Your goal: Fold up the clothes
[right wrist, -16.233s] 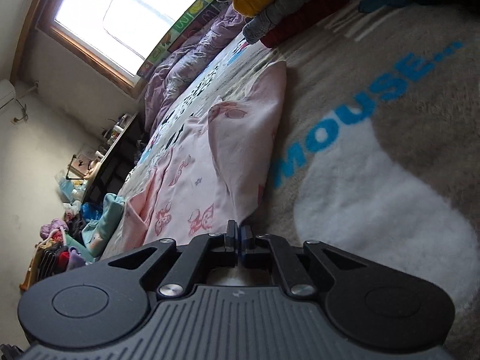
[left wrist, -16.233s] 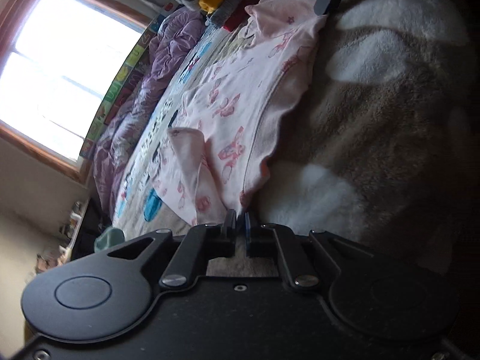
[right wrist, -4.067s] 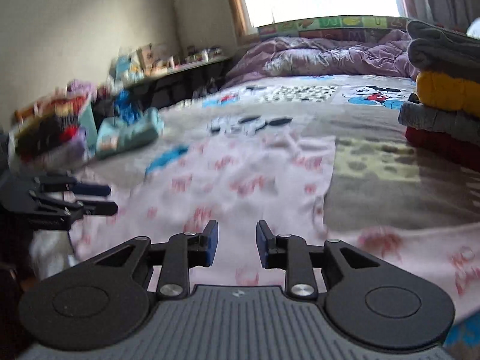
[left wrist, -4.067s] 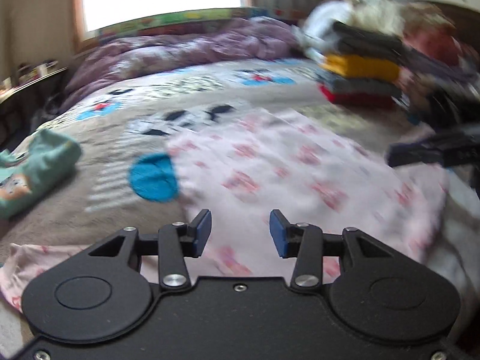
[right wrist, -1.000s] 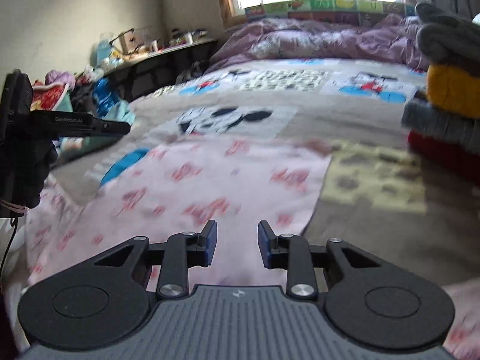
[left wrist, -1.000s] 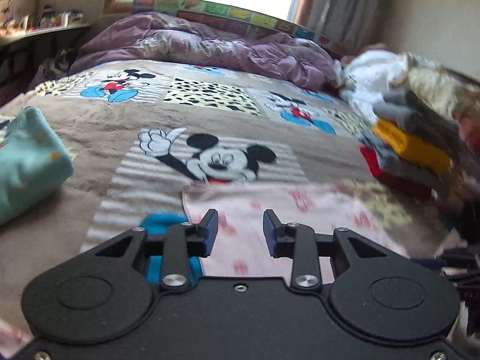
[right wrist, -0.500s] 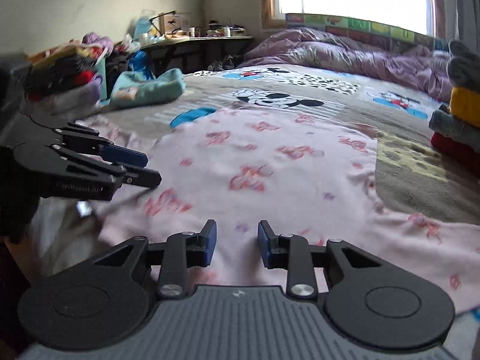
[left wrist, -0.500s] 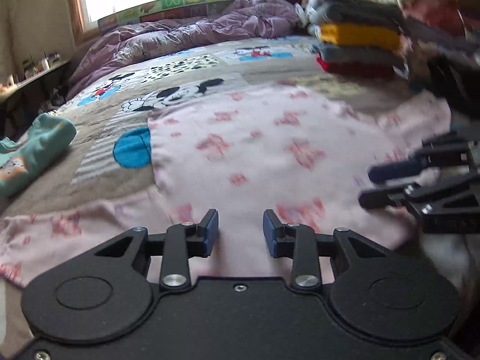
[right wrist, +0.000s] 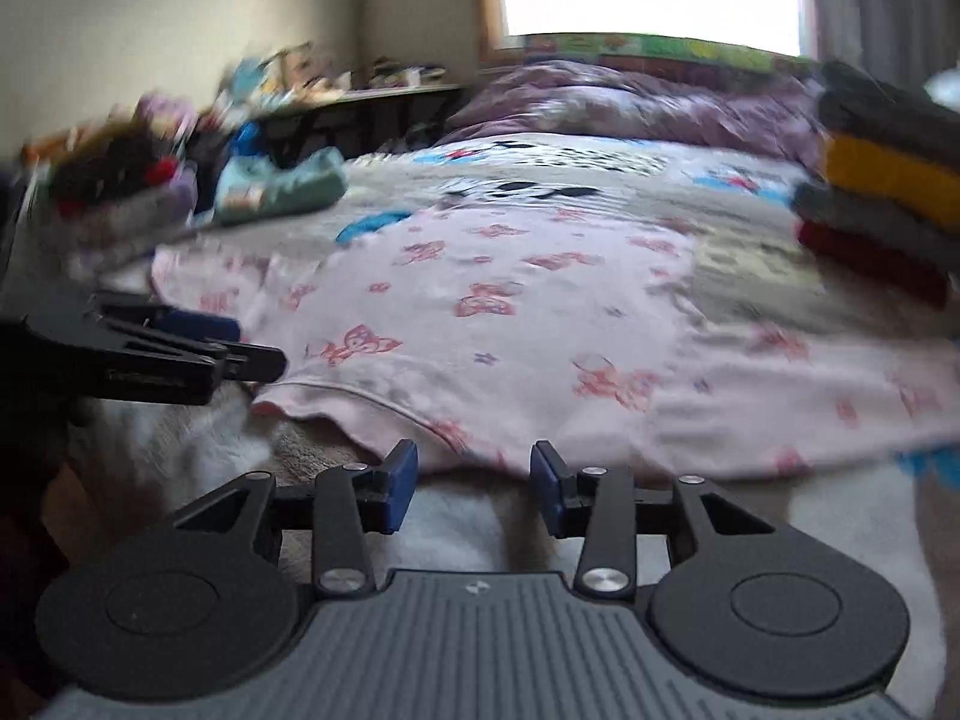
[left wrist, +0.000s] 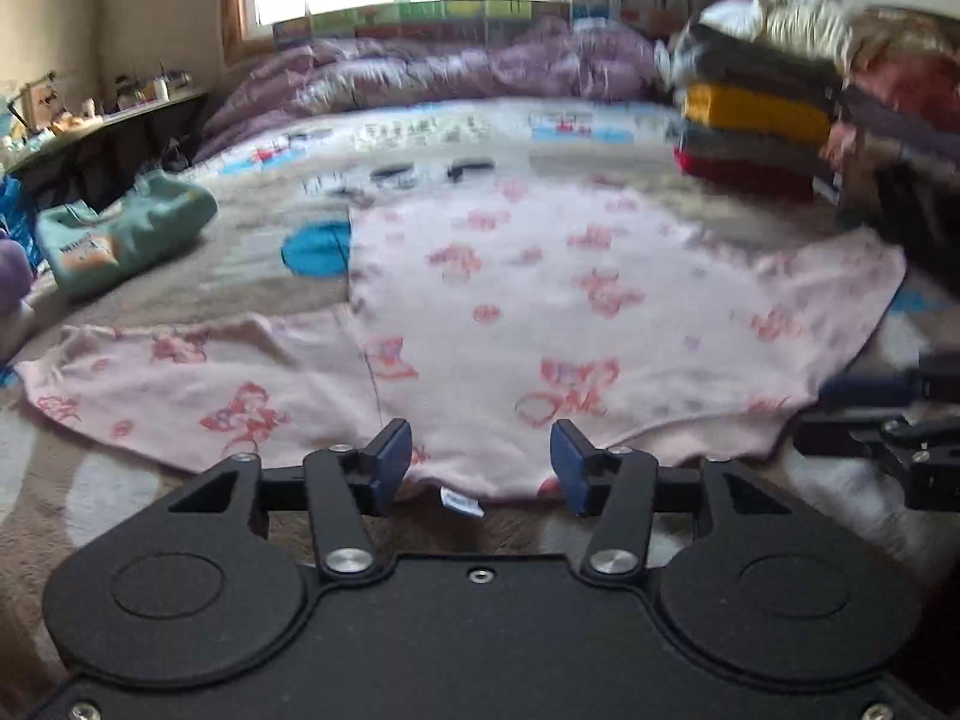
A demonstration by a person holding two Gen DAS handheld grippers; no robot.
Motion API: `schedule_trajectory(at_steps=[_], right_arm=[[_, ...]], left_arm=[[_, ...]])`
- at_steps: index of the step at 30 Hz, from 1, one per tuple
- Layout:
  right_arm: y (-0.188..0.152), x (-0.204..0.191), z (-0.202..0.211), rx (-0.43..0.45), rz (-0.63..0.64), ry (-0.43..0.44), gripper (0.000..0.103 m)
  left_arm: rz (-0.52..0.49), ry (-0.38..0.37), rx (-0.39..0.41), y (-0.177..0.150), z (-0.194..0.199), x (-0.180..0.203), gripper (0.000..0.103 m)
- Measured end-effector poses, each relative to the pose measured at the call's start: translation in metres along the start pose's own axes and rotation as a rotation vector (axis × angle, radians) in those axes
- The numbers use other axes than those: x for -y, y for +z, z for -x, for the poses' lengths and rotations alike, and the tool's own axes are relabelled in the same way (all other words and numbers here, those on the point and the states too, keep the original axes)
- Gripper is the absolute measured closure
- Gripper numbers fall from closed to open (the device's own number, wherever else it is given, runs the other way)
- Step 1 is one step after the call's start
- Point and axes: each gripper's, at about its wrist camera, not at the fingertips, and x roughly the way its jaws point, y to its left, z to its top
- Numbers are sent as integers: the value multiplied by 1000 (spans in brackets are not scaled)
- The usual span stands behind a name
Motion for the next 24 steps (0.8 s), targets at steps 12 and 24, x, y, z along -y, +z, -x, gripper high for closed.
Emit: schedule_trajectory(at_steps=[12,24], right_arm=[[-32,90,9,117,-706,99,60],[-54,117,-23,276,-1139,232,63]], left_arm=[[33,-4,67,6,14,22,37],[124,-107,80,25,5,34,37]])
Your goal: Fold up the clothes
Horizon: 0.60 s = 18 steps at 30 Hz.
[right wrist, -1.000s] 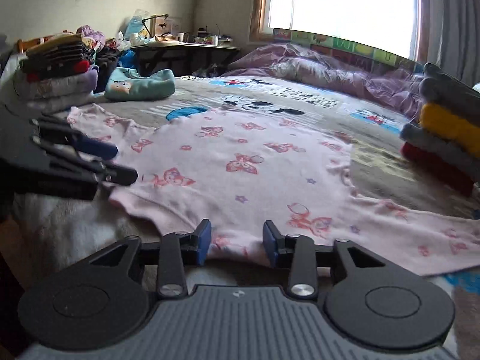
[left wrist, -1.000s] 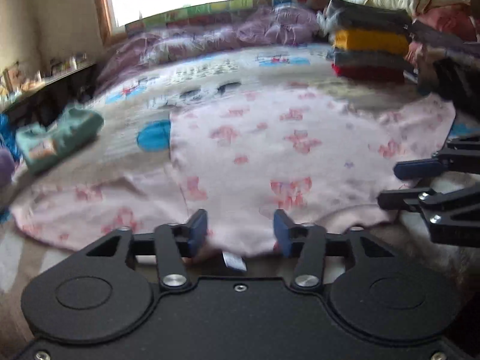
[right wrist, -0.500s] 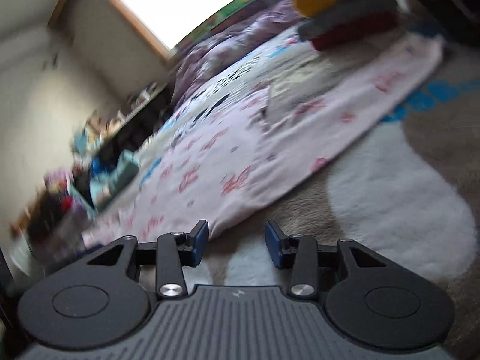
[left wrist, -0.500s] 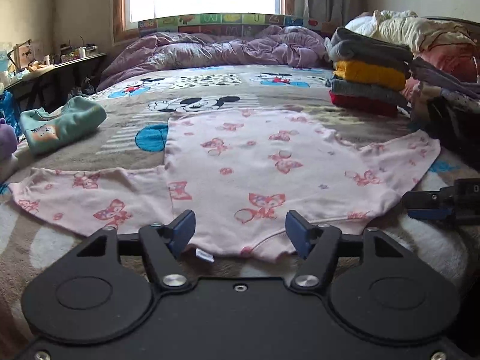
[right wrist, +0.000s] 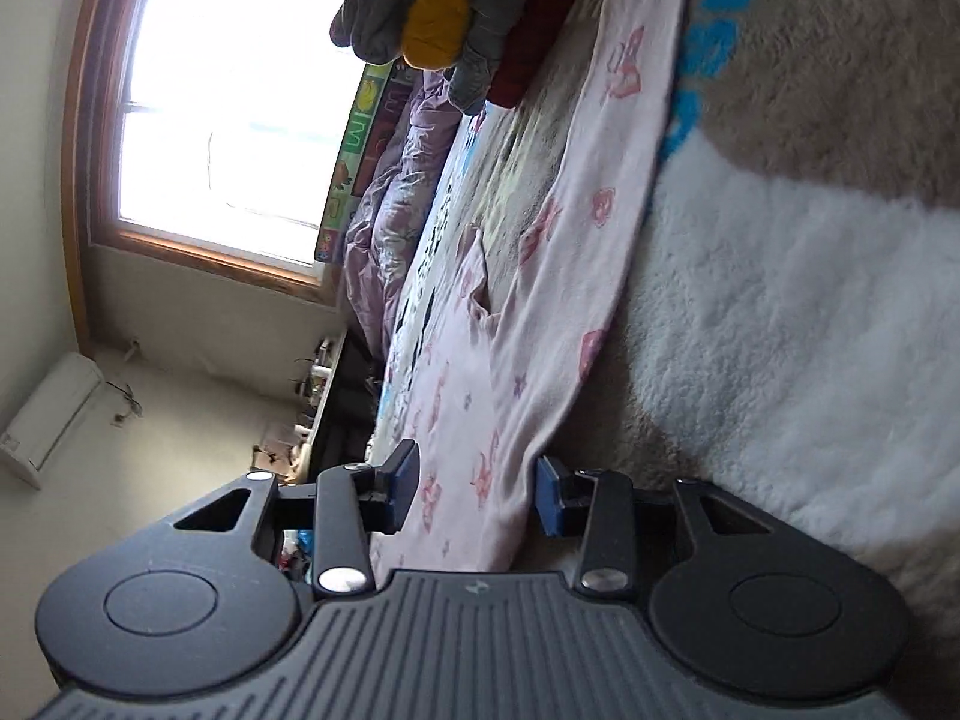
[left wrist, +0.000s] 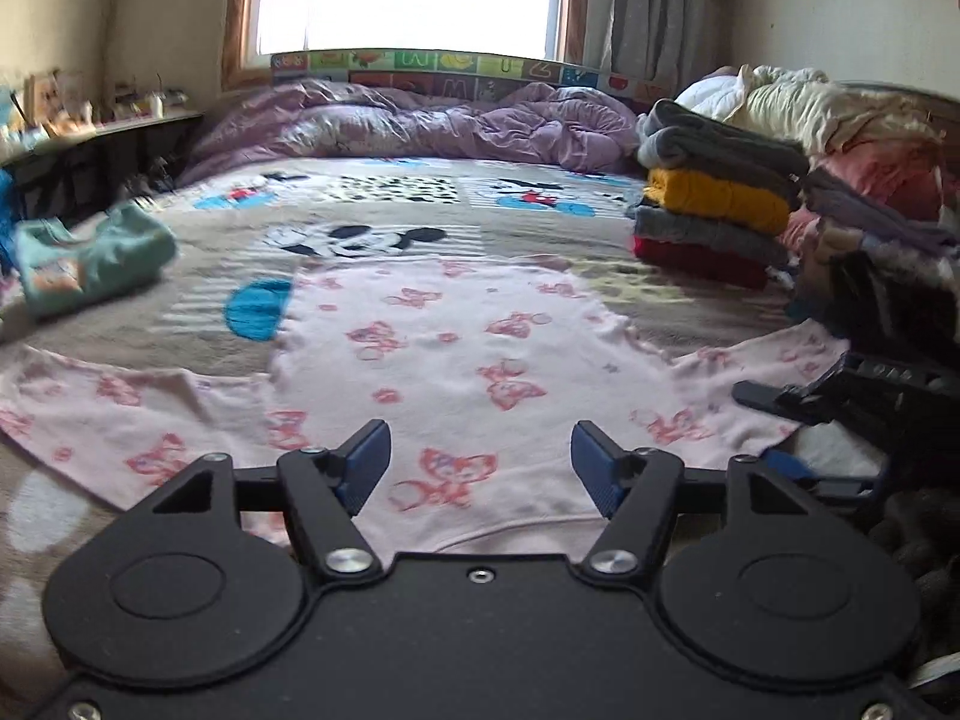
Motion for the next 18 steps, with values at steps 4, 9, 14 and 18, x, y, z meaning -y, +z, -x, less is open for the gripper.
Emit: schedule_trajectory(at_steps=[4,9,14,18], right_arm=[[-6,-7,-9,-25,121,-31,66],[-27,-32,-21,-20,393,-115,68],[-22,-35,-29,-4,436,-144,80],[-30,-41,-29,13,541,-164,80]], left_arm=[[29,-28,-23,9,-9,2,37],[-20,-34,-63,42,-34,16,37],[-91,-24,-160,80,-84,39,37],[-138,-26,-229,109,-134,61,37]])
